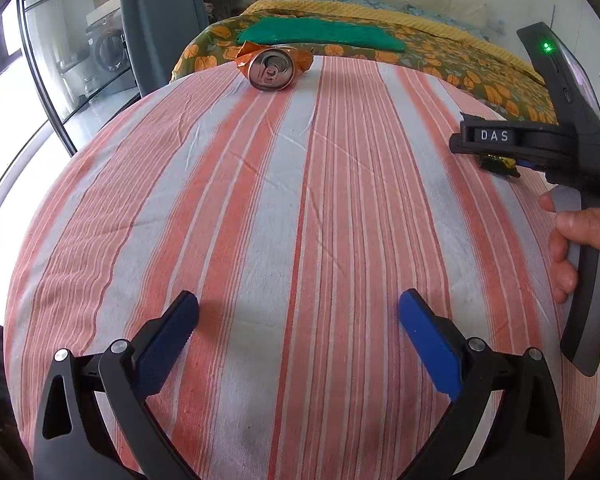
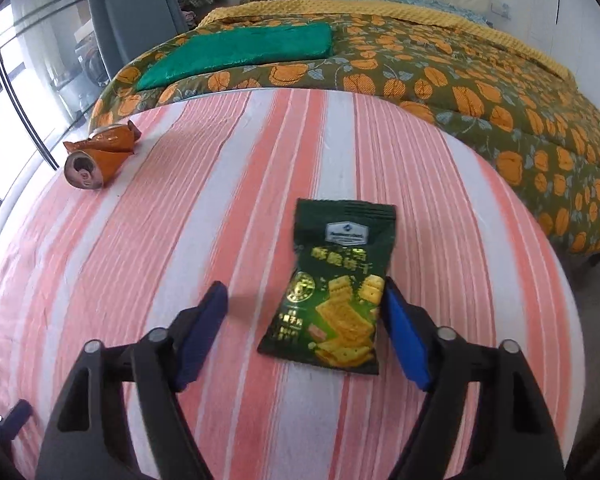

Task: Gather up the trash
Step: 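Grasp the crushed orange can with the left tool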

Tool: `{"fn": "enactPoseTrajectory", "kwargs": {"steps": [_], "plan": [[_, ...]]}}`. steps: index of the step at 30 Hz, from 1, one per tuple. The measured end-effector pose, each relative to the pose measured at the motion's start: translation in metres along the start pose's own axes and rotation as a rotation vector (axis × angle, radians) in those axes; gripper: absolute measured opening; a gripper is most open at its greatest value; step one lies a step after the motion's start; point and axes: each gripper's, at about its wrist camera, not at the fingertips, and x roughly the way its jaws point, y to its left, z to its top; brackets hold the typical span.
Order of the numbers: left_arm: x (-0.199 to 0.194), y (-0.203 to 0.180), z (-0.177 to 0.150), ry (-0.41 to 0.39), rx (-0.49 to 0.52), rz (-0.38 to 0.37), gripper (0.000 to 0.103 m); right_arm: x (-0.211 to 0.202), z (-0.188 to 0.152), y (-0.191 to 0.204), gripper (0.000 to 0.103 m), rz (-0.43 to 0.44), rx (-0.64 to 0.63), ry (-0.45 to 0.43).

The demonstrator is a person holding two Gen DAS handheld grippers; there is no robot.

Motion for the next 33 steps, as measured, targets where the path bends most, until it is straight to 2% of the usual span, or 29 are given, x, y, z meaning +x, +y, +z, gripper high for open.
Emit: {"fn": "enactPoseTrajectory", "kwargs": {"steps": [1, 2, 6, 10, 13, 15, 16, 20, 25, 31, 33], "plan": [[0.0, 0.0, 0.0, 0.0, 0.0, 0.0, 0.098, -0.003, -0.002, -0.002, 0.042, 0.009, -0.008, -0.017], [0.0, 0.0, 0.0, 0.0, 0.0, 0.0, 0.098, -0.005, -0.005, -0.005, 0.04, 0.023, -0.015, -0.021], [0.0, 0.0, 0.0, 0.0, 0.0, -0.001, 0.098, -0.023, -0.028, -0.014, 0.038, 0.054, -0.088, -0.019], [0.0, 0.0, 0.0, 0.0, -0.002, -0.003, 0.098, -0.051, -0.066, -0.024, 0.038, 0.074, -0.177, -0.032], [0.001, 0.0, 0.003, 0.008, 0.015, -0.011, 0.098, -0.062, -0.082, -0.028, 0.04, 0.093, -0.192, -0.039], [0.004, 0.002, 0.012, 0.026, 0.046, -0.033, 0.098, -0.062, -0.082, -0.031, 0.047, 0.098, -0.173, -0.033], [0.007, 0.006, 0.02, 0.03, 0.051, -0.037, 0.098, -0.06, -0.081, -0.035, 0.052, 0.102, -0.148, -0.027], [0.023, 0.03, 0.062, -0.019, 0.034, -0.03, 0.098, -0.058, -0.08, -0.037, 0.059, 0.142, -0.131, -0.021], [0.064, 0.046, 0.114, -0.022, 0.04, 0.009, 0.098, -0.059, -0.082, -0.034, 0.061, 0.13, -0.145, -0.02], [0.111, 0.042, 0.159, -0.007, 0.007, 0.001, 0.098, -0.058, -0.082, -0.033, 0.061, 0.126, -0.148, -0.021], [0.118, 0.037, 0.174, -0.025, 0.007, -0.002, 0.098, -0.058, -0.082, -0.033, 0.061, 0.124, -0.149, -0.021]]}}
